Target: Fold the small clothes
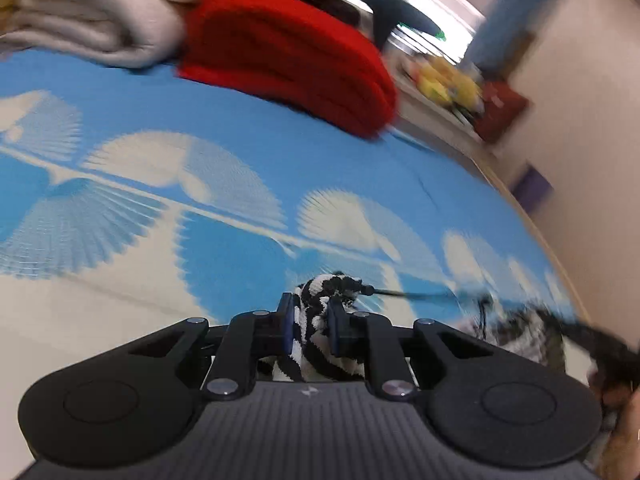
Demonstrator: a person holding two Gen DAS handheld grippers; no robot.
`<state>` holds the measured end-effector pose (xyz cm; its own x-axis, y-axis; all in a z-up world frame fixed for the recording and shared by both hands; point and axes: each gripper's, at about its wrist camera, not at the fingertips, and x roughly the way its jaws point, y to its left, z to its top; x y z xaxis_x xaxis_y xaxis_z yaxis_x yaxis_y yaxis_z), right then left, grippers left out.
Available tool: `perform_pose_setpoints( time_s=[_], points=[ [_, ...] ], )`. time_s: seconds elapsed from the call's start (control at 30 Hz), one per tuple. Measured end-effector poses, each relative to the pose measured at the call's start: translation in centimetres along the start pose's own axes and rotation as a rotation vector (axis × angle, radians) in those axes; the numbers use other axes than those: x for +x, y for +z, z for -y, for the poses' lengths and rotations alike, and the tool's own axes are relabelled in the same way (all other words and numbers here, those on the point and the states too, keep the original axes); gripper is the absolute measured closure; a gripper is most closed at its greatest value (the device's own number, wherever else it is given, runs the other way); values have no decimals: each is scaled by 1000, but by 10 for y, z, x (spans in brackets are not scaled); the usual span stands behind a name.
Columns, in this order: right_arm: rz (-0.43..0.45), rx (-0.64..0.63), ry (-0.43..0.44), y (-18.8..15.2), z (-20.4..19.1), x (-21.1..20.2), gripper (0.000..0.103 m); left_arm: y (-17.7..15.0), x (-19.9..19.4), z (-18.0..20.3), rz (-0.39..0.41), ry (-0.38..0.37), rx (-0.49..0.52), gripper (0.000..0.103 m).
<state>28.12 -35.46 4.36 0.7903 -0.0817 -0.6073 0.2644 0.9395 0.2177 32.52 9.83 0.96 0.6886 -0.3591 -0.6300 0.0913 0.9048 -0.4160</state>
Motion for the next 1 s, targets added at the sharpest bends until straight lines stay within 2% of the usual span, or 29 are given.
perform_pose_setpoints(
  time_s=[0.1, 0.2, 0.27, 0.3, 0.33, 0.37, 0.4, 0.43, 0.53, 0.6, 0.67, 0.73, 0.8, 0.87, 0.93, 1.0],
  points=[
    [-91, 70, -35, -13, 7, 30, 102, -4, 25, -18, -57, 32, -62, 86],
    [-122, 43, -87, -29, 3, 51, 102, -15, 49, -15, -75, 74, -19, 85],
    [-132, 41, -101, -34, 2, 59, 102, -20, 58, -16, -79, 53, -40, 77],
    [-153, 54, -88, -35, 4, 62, 96, -23, 60, -18, -88, 49, -57, 63],
    [-166, 77, -81, -37, 7, 62, 96, -23, 60, -19, -95, 41, -69, 46],
    [-178, 100, -73, -34, 11, 61, 93, -23, 59, -20, -102, 32, -79, 36],
    [-190, 120, -67, -30, 14, 58, 81, -21, 55, -21, -114, 26, -90, 17],
    [-196, 139, -60, -26, 17, 52, 64, -19, 49, -19, -115, 22, -97, 11],
    [-164, 160, -7, -16, 27, 19, 35, -10, 19, -17, -98, -27, -74, 10],
    [-133, 140, 2, -13, 33, -14, 30, -8, -3, -17, -119, -54, -87, 10],
    [-95, 91, -17, -14, 36, -53, 29, -15, -30, -16, -125, -41, -82, 10],
    [-38, 51, -32, -23, 37, -94, 21, -27, -57, -8, -138, 8, -9, 10],
    [-13, 13, -12, -44, 39, -131, 15, -44, -80, 2, -152, 86, 65, 10],
    [-24, -26, -12, -68, 42, -154, 15, -71, -104, 9, -152, 118, 135, 10],
    [-49, -44, -55, -92, 50, -165, 15, -102, -121, 15, -144, 122, 196, 10],
    [-117, -53, -87, -109, 59, -163, 15, -134, -123, 21, -159, 113, 260, 10]
  ],
)
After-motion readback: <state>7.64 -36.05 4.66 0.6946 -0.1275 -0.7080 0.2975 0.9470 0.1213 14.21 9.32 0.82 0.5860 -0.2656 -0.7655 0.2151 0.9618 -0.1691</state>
